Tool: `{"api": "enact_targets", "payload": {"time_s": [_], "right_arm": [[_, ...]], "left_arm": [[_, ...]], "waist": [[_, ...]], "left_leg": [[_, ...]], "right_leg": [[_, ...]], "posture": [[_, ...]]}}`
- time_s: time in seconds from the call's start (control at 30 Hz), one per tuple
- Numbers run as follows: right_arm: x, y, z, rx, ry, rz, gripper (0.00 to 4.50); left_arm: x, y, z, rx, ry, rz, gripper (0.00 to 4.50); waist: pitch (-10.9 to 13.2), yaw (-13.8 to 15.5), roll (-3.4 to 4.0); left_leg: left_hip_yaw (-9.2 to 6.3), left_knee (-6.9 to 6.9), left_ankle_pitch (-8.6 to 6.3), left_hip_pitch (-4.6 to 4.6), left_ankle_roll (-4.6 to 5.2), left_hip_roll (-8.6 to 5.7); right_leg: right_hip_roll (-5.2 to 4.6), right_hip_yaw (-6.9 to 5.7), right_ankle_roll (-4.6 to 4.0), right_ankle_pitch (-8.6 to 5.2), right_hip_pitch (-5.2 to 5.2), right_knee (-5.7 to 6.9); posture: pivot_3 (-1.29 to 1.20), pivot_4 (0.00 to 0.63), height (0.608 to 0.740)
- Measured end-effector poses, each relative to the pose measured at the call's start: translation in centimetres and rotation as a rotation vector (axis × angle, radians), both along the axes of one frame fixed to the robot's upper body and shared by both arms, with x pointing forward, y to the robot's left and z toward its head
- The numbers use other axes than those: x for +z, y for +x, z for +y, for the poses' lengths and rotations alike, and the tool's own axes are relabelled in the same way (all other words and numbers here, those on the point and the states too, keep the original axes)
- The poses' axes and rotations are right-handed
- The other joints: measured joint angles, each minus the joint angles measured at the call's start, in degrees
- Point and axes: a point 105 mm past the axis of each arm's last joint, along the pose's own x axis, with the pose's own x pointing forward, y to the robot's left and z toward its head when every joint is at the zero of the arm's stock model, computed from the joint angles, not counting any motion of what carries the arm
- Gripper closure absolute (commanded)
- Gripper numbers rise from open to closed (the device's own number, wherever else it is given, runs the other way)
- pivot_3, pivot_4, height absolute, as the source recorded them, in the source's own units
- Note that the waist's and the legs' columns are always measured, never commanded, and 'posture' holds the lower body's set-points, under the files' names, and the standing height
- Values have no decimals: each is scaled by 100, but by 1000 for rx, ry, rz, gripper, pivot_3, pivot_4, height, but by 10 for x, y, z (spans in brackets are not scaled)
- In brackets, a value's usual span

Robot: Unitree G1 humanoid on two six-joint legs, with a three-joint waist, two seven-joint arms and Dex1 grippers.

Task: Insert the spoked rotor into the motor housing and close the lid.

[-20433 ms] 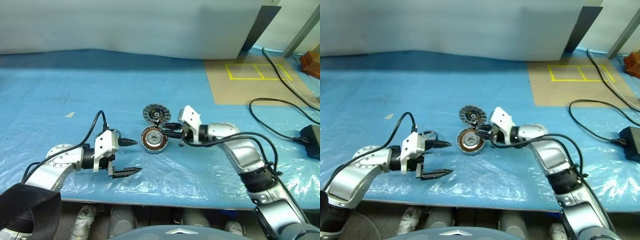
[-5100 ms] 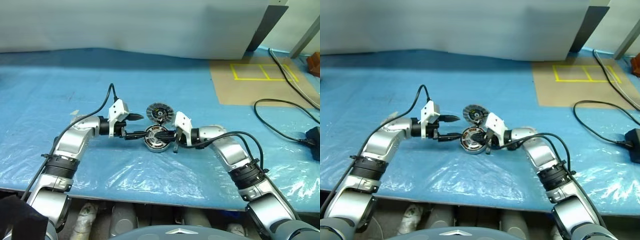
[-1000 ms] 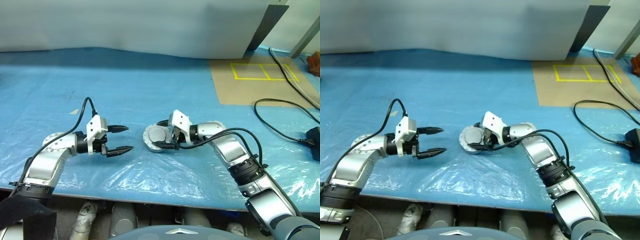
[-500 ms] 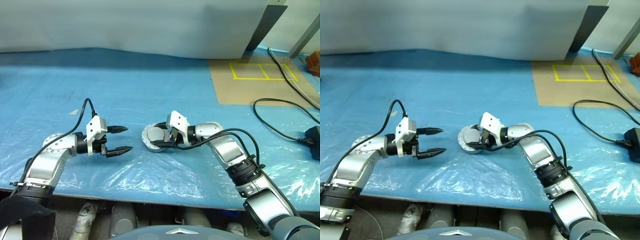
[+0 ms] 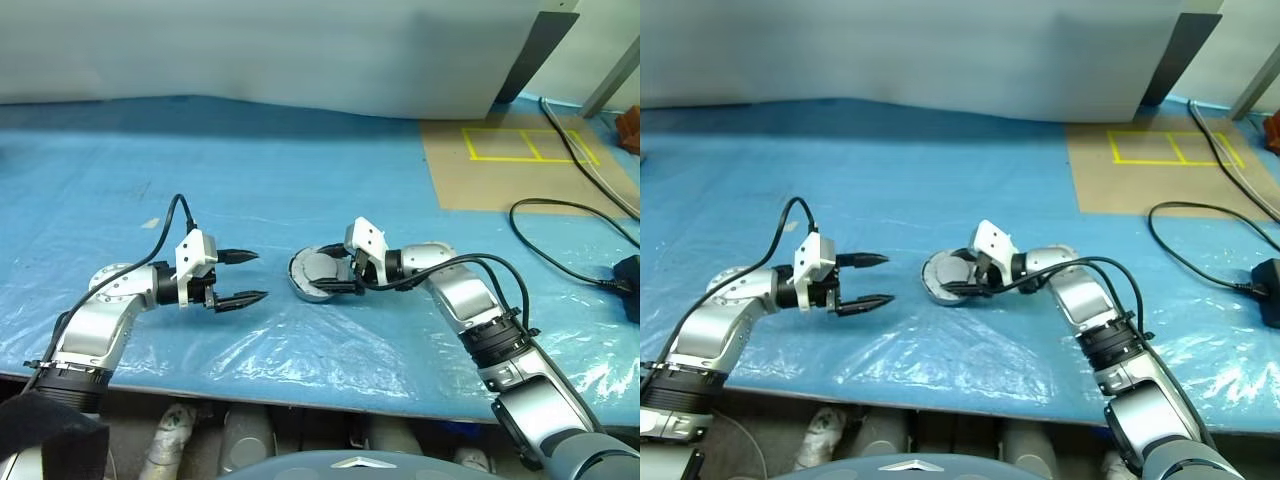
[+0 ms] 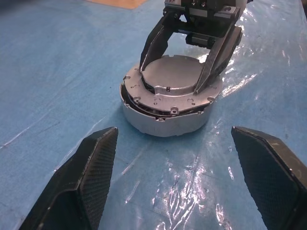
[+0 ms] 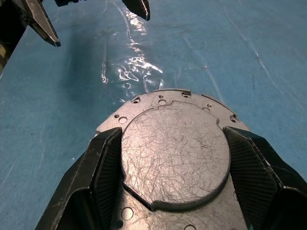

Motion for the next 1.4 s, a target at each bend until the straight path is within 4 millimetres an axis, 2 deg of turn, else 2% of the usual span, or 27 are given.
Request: {"api": "enact_targets", "payload": {"time_s": [0.4,0.67,1.4], "right_arm": [[5,3,6,-49,56,45,1537],[1,2,8,-22,-2,-40,1537],[-13,3,14,-62,26,-64,1537]], "left_arm": [[0,0,-4,-13,2,0,495],[-1,2,-4,-9,1,3,495],[-2,2,-5,-13,0,11,495]], "waist": [[0,-21,1],[0,-23,1],[-4,-111,-3]], "left_leg": [[0,-1,0,-4,0,0],[0,-2,0,-3,-1,0],[10,-8,-2,60,2,-6]], "right_leg": [[1,2,0,0,-5,-2],[1,2,0,0,-5,-2],[0,26,4,-2,39,0]], "posture": [[0,150,740],[0,150,740],[0,150,740]]}}
